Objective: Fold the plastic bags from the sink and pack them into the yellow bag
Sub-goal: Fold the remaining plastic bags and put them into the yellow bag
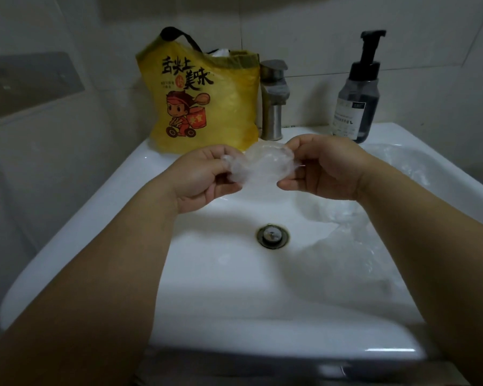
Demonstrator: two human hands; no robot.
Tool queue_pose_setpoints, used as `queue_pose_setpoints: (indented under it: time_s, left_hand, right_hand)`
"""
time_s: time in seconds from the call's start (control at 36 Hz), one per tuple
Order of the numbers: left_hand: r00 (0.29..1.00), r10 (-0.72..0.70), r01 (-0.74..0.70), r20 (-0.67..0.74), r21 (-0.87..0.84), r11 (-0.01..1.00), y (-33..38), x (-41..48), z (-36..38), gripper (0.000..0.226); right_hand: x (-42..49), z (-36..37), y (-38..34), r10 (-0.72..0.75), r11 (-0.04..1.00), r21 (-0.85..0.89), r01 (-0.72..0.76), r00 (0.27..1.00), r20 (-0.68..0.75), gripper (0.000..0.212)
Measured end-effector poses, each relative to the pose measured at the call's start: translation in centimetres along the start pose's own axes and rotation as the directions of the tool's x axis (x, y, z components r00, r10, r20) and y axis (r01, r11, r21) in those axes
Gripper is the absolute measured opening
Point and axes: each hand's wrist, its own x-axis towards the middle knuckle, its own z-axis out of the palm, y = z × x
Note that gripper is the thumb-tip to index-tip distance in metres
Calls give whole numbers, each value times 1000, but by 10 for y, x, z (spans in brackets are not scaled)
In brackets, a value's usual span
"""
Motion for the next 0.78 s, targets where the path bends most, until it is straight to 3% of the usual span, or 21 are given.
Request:
queue_pose_setpoints:
  time_s: [0.06, 0.11, 0.17, 0.22, 0.39, 0.47, 0.53, 0.64, 0.78]
  left_hand:
    - [999, 38, -36, -32, 56, 998, -2, 1, 2, 31]
    - [994, 90, -81, -67, 118, 990, -3, 2, 4, 34]
    - [986, 139, -124, -94, 152, 981, -3, 2, 6, 35]
    - [978, 178, -160, -105, 162, 974, -2, 2, 7, 37]
    - [984, 143, -129, -107, 124, 984, 0, 0, 9, 36]
    - [993, 51, -52, -106, -10, 999, 6, -2, 9, 28]
    - [985, 14, -7, -174, 39, 999, 6, 0, 9, 37]
    - [945, 151, -65, -292, 284, 957, -3, 3, 18, 28]
    - [949, 213, -147, -234, 271, 951, -4, 2, 18, 26]
  right_hand:
    - [-3, 3, -1, 21, 1000, 14, -22, 998, 61, 23]
    - [-3, 7, 0, 62, 998, -16, -61, 995, 72, 29]
    - [0, 9, 4, 102, 994, -47, -101, 995, 23, 41]
    - [2, 12, 7, 107, 990, -86, -110, 994, -36, 40]
    - [1, 16, 10, -106, 952, -299, 58, 984, -146, 5]
    - [1, 16, 11, -170, 924, -365, 110, 976, -136, 14]
    - [2, 17, 12, -215, 893, -427, 142, 968, -126, 20]
    - [5, 22, 16, -292, 821, -534, 201, 952, -91, 25]
    - [5, 19, 14, -320, 840, -502, 208, 936, -148, 36]
